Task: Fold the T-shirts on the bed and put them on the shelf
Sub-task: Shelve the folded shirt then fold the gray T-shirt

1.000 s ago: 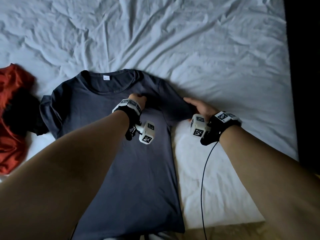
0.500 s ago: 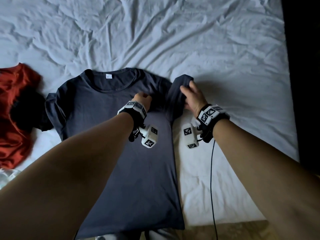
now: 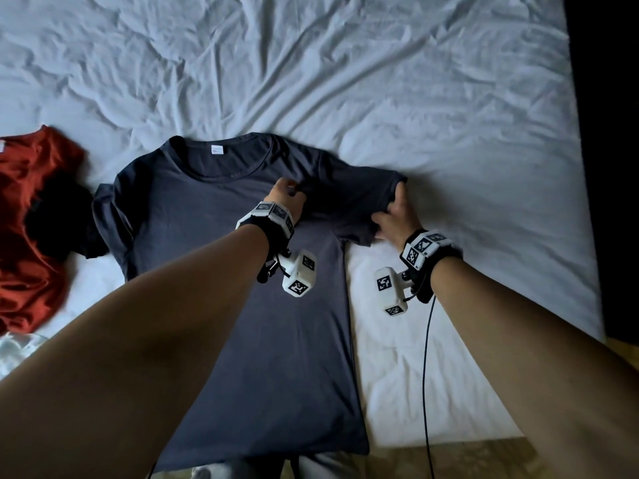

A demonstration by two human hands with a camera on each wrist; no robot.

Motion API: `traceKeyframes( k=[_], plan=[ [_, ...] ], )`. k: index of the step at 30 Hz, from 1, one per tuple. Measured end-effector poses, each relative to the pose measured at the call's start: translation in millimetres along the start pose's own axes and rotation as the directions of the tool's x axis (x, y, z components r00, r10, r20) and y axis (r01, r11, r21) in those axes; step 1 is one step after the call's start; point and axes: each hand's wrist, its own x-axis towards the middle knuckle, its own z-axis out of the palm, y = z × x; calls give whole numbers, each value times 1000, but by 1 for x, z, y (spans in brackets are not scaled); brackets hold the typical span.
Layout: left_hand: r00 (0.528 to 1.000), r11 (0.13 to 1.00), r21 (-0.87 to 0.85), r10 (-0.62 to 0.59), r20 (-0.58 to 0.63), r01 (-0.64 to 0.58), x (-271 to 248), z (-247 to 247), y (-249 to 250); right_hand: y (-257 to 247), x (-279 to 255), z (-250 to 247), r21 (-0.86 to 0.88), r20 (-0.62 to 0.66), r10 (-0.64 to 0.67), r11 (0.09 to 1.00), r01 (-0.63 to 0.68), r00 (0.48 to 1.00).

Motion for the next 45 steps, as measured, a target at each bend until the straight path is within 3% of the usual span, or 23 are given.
traceKeyframes(
  k=[4,10,14,17,20,23,26,29,35,45],
  plan=[
    [1000,1000,17,5,-3,-5,-7,3,-1,4,-2,4,-106,-69,-30,994,22,997],
    [1000,997,78,9,-16,-8,-15,5,2,11,-4,4,-245,-198,-265,946,214,944],
    [1000,994,110,9,-24,-6,-23,5,5,12,-9,3,-409,-125,-301,884,228,945],
    [1000,987,159,8,-11,-6,-30,2,5,11,-12,1,-572,-64,-210,809,137,976],
    [1000,988,155,-10,10,8,-33,-5,0,13,-14,-2,-694,-156,-91,719,-44,984],
    [998,986,157,-56,26,51,-14,-11,-17,16,-22,-5,-679,-263,-110,727,-103,959],
    [993,988,122,-101,54,94,-12,-24,-29,8,-30,3,-620,-280,-127,781,-79,952],
    [995,996,44,-76,69,73,-36,-41,-30,-8,-35,24,-567,-219,-163,824,10,962],
    [994,988,-130,-79,77,88,-58,-88,-56,-35,-52,98,-605,-53,-226,782,149,973],
    [990,949,-284,-133,45,140,-52,-200,-135,-50,-78,245,-478,7,-171,865,153,985]
  ],
)
